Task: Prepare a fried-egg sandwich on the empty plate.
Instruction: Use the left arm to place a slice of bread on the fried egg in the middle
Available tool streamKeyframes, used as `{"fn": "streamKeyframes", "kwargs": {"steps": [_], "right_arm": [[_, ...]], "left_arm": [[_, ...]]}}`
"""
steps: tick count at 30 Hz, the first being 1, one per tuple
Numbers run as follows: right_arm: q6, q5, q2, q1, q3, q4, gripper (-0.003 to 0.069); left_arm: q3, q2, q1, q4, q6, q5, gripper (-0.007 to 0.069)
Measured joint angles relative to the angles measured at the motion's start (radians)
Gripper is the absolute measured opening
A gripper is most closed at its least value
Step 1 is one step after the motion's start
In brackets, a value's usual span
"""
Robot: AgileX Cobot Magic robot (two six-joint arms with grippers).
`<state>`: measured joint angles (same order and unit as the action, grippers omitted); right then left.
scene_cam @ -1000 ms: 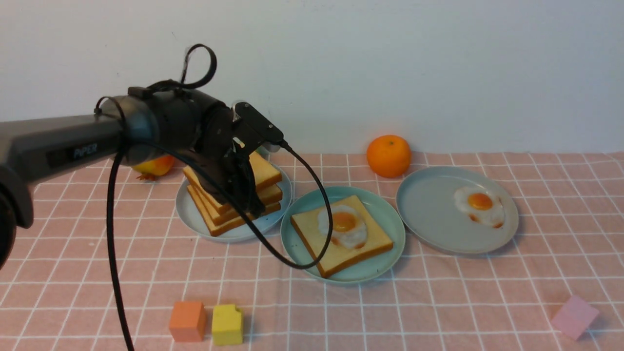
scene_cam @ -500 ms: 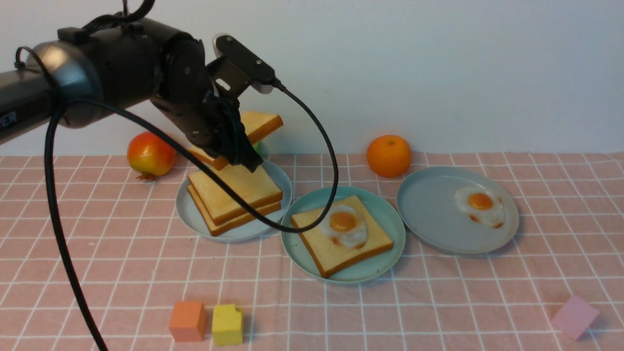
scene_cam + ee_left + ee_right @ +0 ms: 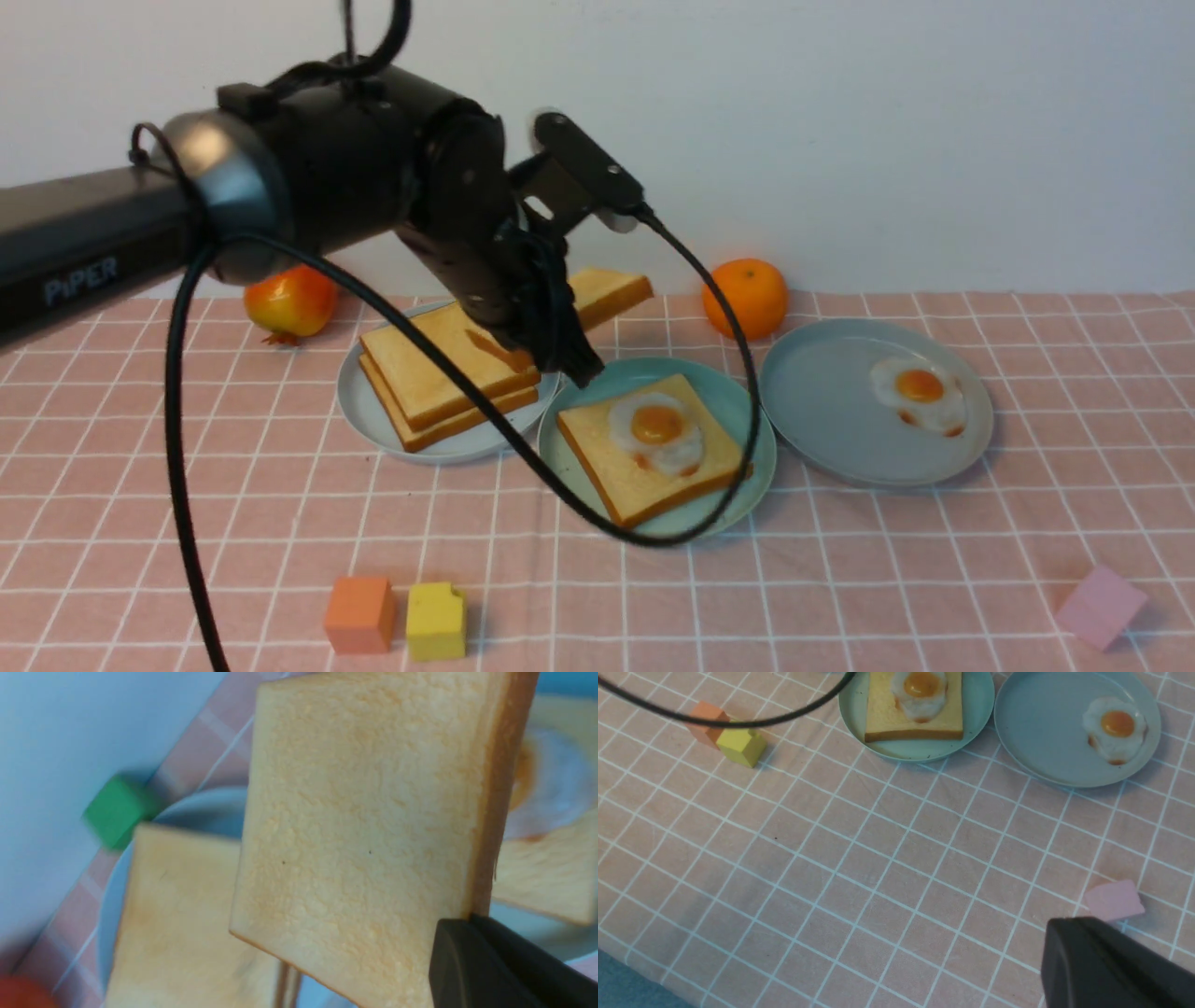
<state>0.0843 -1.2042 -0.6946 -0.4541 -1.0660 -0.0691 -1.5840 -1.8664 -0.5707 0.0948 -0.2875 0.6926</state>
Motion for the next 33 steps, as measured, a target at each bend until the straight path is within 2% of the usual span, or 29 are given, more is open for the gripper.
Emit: {"fn": "streamKeyframes", "kwargs": {"steps": [4,13,33], "right_arm": [[-0.003,-0.004,0.000,0.000,0.000,0.009,0.0015],[-0.004,-0.004,0.009,0.000,0.000,0.010,0.0015],[-0.004,-0.020,0.009,0.000,0.000,0.009,0.0014]], "left_arm": [[0.000,0.000,-0.064,-0.014,-0.047,-0.019,0.0013],[0.000,-0.085,-0.072,-0.046,-0.150,-0.054,0.0013],[0.000,-0.171,-0.072,-0.138,-0.165,-0.049,0.0013]]}}
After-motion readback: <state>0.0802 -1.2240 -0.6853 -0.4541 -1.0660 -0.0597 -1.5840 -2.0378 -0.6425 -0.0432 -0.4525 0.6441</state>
